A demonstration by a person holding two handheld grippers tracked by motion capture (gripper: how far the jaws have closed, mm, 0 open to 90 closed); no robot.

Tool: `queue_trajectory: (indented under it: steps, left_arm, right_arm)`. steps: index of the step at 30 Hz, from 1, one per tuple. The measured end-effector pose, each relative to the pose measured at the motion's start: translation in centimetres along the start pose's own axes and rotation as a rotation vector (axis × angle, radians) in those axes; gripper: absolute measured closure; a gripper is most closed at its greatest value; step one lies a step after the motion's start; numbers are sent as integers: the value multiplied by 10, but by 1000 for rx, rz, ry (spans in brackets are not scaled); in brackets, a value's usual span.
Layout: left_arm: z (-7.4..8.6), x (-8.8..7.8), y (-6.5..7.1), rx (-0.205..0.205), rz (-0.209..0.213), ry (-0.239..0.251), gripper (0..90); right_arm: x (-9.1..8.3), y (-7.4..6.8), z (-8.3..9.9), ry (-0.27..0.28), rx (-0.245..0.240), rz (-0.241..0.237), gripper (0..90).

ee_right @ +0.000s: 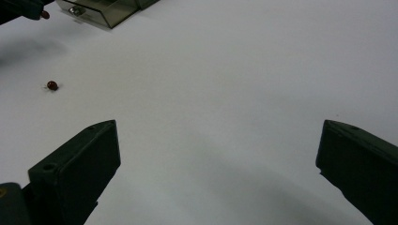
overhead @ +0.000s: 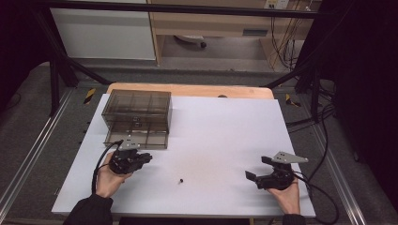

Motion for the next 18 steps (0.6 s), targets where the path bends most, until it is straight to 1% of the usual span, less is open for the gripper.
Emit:
queue_trajectory:
  steps: [3,4,5,6,8,9,10,12,13,14,16,18]
  left_arm:
    - [-1,-3,-7,-8,-12,3,825]
    - [-1,-3,-7,-8,-12,3,825]
    - [-3,-5,-11,-13,-22,7,825]
    - [-3,-5,-11,-13,-22,7,825]
    - [-4,-9,-17,-14,-35,10,825]
    - [-4,-9,-17,-14,-35,10,825]
    - [-6,-12,-22,-14,-44,14,825]
    - [-7,-13,-24,-16,-47,16,825]
    - [-8,-16,-29,-20,-55,18,825]
    - [-8,-16,-29,-20,-55,18,825]
    - [-8,-19,-36,-35,-67,22,825]
    - [-8,-20,-38,-36,-71,20,825]
  right_arm:
    - [0,0,0,0,1,2,7]
    - [0,0,0,1,1,1,7]
    - [0,0,0,0,1,2,7]
    - [0,0,0,-1,4,3,7]
    - [0,0,0,-2,0,2,7]
    - [0,0,0,-3,0,1,7]
    - [0,0,0,-1,0,2,7]
    - [0,0,0,-2,3,3,7]
    - [0,0,0,-1,1,2,7]
    - [0,0,0,-1,1,2,7]
    - [0,0,0,-2,3,3,7]
    - [0,0,0,-2,1,2,6]
Point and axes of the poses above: each handheld gripper's, and its own axes: x roughly forward along the jaws, z roughly out of its underside, y roughly to its right, the point moved 10 cm from there along x, roughly forward along the jaws, and after that the axes turned 13 degrees about y, right-handed, at the moved point
